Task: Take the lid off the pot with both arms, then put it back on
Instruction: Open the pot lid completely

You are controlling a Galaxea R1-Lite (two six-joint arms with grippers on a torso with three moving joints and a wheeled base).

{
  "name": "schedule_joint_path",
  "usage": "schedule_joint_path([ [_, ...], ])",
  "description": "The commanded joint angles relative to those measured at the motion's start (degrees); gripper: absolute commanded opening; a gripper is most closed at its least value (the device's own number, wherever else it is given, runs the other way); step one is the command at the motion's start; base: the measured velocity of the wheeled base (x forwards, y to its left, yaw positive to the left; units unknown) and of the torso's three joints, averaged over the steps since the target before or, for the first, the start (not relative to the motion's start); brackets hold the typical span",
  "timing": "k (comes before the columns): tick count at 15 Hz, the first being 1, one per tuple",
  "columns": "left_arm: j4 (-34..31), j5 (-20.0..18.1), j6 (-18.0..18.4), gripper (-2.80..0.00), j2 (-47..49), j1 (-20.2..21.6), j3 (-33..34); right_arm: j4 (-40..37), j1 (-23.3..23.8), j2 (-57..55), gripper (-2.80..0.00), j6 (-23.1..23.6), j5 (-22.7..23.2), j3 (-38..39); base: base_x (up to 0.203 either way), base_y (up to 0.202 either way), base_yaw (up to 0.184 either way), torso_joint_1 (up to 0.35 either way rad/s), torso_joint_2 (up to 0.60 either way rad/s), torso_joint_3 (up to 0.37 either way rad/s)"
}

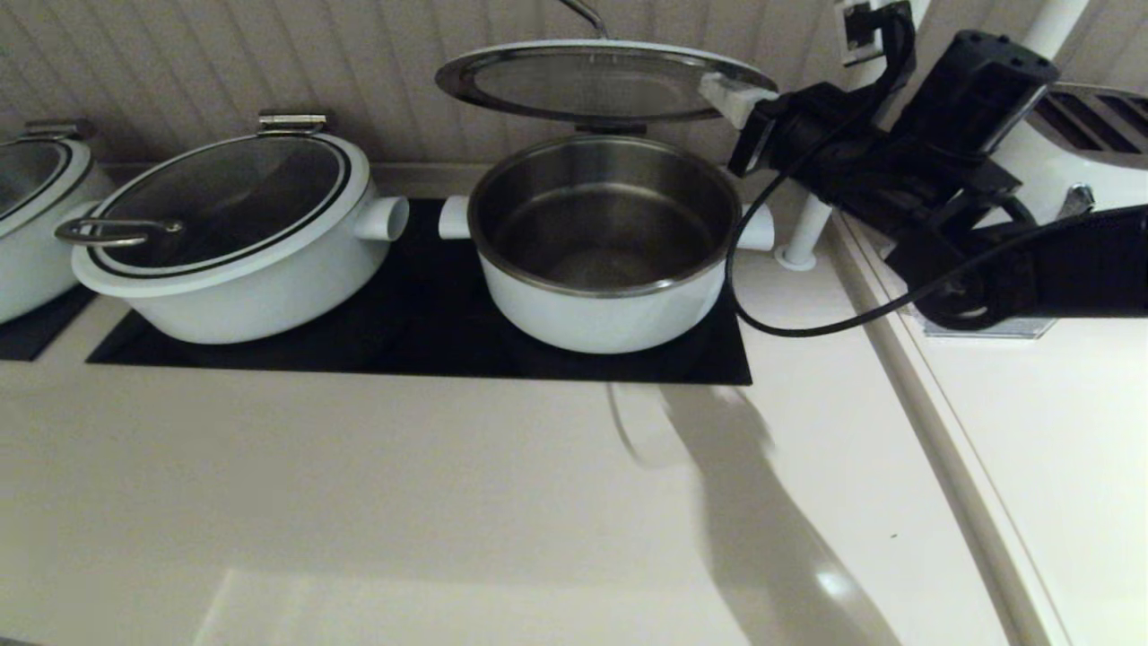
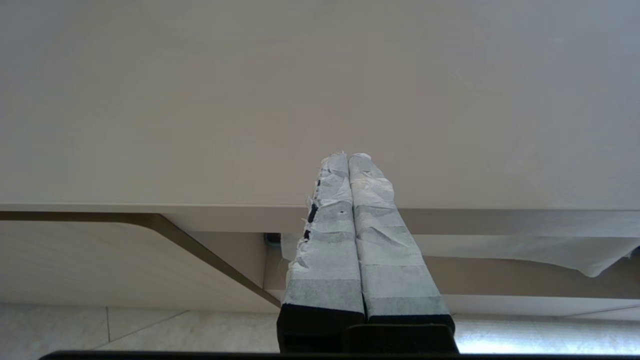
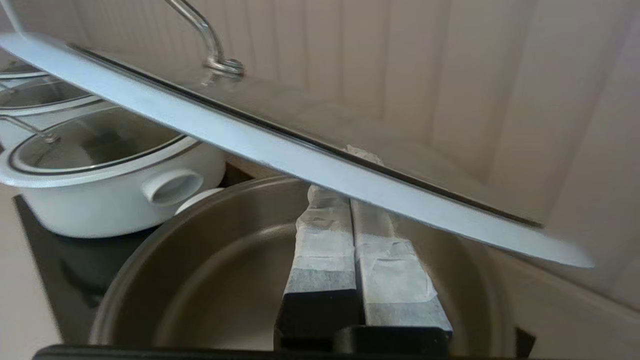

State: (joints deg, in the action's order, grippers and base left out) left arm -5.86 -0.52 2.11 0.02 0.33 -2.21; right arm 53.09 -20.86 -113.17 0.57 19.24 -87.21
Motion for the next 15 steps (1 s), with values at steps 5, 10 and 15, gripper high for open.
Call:
schedule_joint_path([
  [5,-0.02,0.0,0.0,-2.8,-0.02,0.02,-0.05,0.48,1.7,-2.18,-2.8,0.04,0.36,-2.44,0.0,0.0,0.0,0.0,0.0,0.0],
  [10,-0.02,0.0,0.0,-2.8,-0.02,0.02,0.0,0.44,2.31,-2.64,-2.8,0.04,0.36,-4.27,0.0,0.0,0.0,0.0,0.0,0.0],
  [15,-0.02,0.0,0.0,-2.8,-0.02,0.02,0.01,0.26,2.75,-3.99,-2.8,0.04,0.36,-7.19,0.0,0.0,0.0,0.0,0.0,0.0],
])
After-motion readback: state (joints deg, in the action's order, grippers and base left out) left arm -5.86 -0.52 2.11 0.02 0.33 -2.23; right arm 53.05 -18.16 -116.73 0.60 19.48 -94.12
